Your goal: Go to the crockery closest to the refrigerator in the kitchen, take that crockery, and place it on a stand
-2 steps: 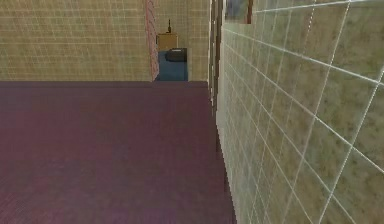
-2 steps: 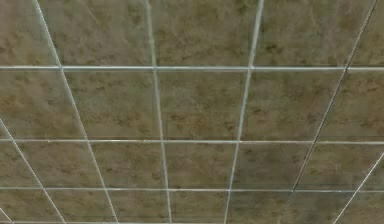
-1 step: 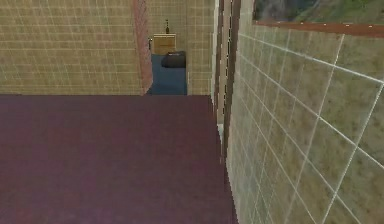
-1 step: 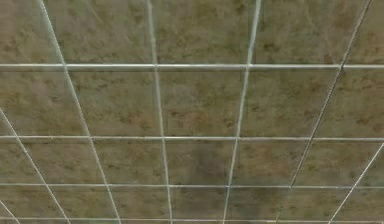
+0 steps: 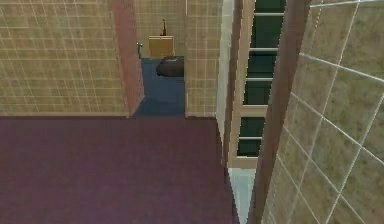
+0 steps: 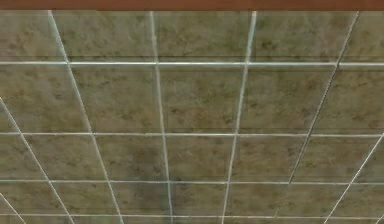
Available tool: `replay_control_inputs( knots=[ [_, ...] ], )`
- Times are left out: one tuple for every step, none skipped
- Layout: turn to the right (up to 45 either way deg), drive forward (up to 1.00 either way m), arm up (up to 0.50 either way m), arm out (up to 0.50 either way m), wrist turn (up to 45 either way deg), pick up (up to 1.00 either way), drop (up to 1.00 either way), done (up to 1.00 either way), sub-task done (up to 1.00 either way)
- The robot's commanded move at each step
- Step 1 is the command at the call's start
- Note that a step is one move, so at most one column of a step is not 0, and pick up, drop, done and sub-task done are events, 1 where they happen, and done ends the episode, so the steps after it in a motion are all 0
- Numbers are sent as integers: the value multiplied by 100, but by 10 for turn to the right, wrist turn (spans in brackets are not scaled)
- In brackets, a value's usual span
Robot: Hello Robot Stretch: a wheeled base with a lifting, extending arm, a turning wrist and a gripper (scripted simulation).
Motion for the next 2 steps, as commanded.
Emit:
replay_control_inputs(
  knots=[
    [0,90,0,0,0,0,0,0,0],
    [450,0,0,0,0,0,0,0,0]
  ],
)
